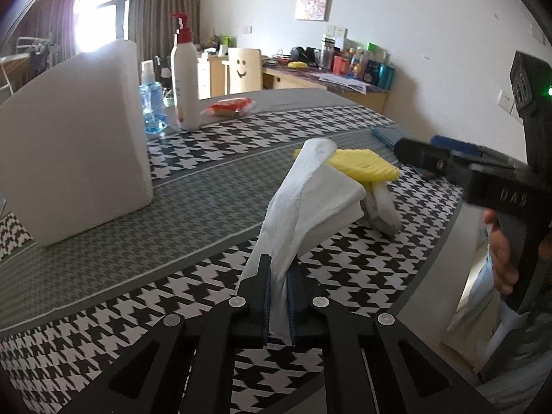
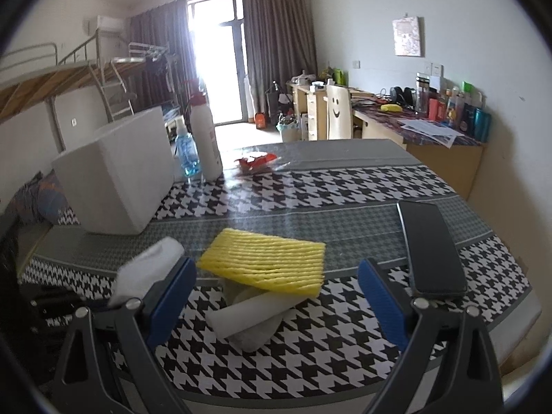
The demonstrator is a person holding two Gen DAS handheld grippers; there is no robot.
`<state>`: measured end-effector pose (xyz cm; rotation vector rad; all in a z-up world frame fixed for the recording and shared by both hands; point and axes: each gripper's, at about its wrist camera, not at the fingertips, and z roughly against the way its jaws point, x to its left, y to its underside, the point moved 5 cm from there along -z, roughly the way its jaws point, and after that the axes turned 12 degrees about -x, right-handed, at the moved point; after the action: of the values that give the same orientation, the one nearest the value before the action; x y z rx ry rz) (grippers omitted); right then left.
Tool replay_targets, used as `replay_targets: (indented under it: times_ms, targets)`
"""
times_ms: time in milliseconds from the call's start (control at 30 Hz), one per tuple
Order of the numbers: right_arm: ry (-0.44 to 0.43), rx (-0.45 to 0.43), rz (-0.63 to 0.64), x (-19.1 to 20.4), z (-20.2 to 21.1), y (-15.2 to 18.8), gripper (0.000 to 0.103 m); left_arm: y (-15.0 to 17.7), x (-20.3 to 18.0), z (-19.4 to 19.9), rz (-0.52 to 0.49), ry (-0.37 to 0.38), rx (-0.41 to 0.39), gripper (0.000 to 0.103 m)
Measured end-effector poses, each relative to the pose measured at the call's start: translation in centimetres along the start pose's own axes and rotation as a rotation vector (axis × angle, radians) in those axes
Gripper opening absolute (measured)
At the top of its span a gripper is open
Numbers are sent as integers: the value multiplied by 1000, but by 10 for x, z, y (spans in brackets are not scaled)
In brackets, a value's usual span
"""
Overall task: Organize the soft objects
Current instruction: 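Lift the white tissue pack with the left tool while the right tool approaches the yellow sponge, then close the right tool on the yellow sponge while the left tool holds the tissue pack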
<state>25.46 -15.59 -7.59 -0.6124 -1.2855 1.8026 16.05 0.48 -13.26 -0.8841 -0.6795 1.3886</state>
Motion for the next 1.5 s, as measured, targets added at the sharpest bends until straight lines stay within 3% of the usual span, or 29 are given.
replay_targets:
  times_ms: [400,633,867,1100,1267,1500]
  targets:
    - [-26,69,102,19,-25,12,96,-4,25,0,65,-54,-17,8]
    - [-49,117,179,30,-37,21,79,-8,27,2,74,-66,-25,8]
    - [-77,168,202,33,-49,29,69,-10,31,-4,92,-78,-20,8]
    - [-102,196,199,33,-56,28,47,-14,33,-8,96,-80,-35,8]
    - [-121,194,199,35,-57,24,20,-17,36,-5,98,-88,-52,8]
    - [-117,110,167,26,-40,0,14,-24,37,3,93,-102,-86,8]
